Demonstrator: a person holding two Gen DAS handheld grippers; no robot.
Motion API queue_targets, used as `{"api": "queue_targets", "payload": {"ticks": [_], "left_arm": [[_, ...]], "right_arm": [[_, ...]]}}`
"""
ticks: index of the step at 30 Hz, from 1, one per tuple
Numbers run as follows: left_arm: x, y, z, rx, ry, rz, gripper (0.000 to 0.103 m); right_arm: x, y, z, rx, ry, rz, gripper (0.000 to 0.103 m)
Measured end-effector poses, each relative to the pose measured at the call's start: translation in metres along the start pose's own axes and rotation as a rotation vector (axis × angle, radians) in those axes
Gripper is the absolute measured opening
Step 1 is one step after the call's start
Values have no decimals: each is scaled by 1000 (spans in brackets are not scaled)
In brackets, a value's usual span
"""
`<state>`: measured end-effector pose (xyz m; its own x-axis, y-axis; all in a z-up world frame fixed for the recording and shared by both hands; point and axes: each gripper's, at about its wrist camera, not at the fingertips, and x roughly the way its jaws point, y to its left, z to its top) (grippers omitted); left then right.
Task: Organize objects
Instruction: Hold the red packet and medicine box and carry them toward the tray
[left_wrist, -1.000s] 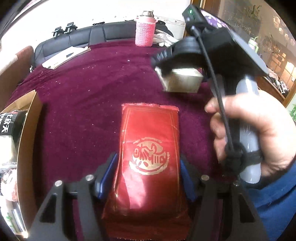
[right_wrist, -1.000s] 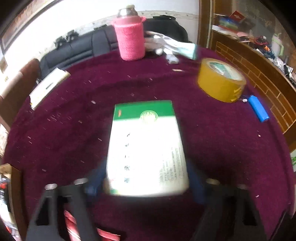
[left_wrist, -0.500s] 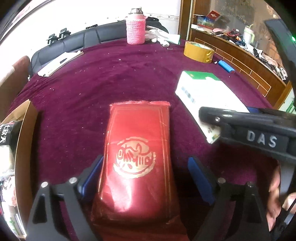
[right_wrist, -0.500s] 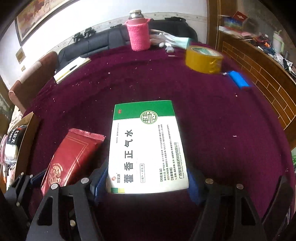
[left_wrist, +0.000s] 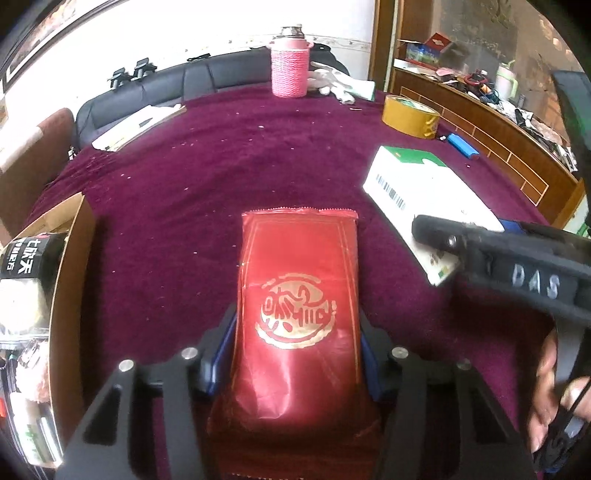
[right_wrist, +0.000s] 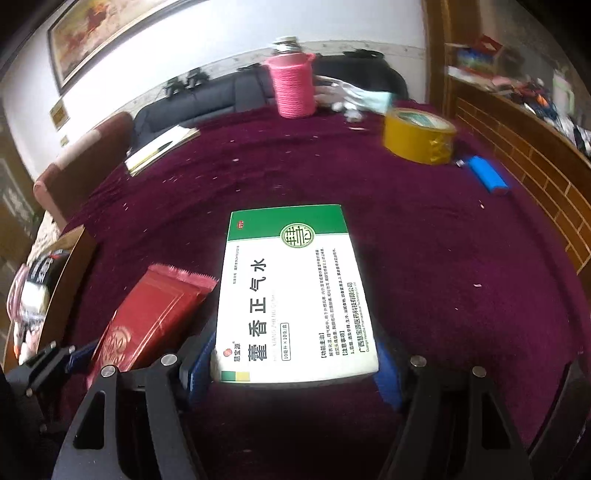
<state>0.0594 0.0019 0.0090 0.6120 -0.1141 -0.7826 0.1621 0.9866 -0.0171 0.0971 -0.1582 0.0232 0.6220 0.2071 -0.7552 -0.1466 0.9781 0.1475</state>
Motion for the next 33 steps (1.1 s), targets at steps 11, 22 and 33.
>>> {"api": "queue_targets", "payload": {"ticks": [11,22,33], "left_arm": [[15,0,11,-20,28,68,84],[8,-6,9,22,-17,63,54],[-3,-6,5,29,-58,80,53]], "right_arm": [[7,9,-3,-52,32,-22,79],[5,10,-6,-67,11,-32,77],[2,10,-5,-61,-11,-44,77]]}}
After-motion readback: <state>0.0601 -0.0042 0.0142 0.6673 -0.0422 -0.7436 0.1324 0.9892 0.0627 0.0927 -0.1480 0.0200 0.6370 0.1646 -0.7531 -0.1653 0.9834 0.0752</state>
